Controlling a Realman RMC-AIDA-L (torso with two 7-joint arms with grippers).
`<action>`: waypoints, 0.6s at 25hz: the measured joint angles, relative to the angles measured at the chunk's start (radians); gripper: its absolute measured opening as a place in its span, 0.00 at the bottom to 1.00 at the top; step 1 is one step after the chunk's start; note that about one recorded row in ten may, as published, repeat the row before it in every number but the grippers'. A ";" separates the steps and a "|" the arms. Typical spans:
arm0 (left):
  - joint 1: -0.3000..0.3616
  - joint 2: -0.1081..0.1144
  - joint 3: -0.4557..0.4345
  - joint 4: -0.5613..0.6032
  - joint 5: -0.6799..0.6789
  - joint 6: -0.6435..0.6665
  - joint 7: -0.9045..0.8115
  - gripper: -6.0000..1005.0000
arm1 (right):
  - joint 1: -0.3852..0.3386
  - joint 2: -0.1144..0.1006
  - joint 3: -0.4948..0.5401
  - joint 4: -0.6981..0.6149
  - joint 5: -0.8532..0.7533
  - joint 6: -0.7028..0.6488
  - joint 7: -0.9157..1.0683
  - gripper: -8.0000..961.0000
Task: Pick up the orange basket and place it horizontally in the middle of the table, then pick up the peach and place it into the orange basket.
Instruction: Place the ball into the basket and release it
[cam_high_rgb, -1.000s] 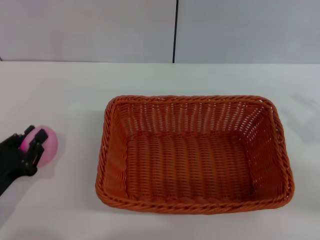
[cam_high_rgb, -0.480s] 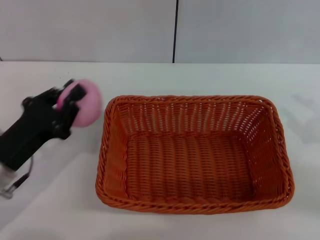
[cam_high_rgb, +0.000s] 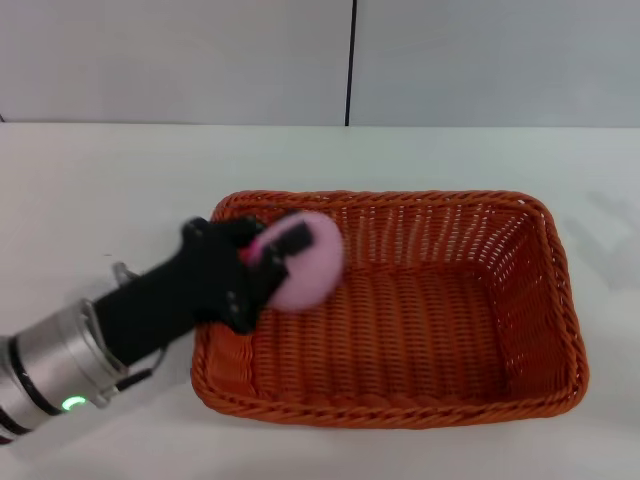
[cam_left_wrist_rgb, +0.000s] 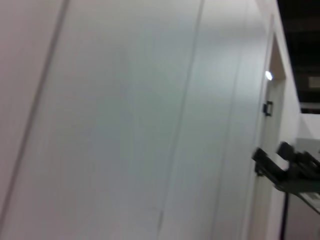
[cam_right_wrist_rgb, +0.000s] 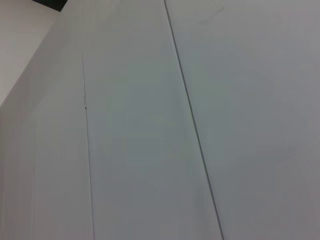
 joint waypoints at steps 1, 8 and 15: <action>-0.004 -0.003 0.034 0.000 -0.004 0.018 0.001 0.10 | -0.001 0.000 0.000 0.000 0.001 0.000 -0.005 0.60; -0.005 -0.005 0.048 -0.001 -0.010 0.058 -0.005 0.25 | 0.001 0.001 0.002 0.000 0.002 -0.001 -0.017 0.60; 0.011 0.001 0.029 -0.001 -0.012 0.074 0.004 0.56 | 0.002 0.002 0.080 0.060 0.002 0.004 -0.041 0.60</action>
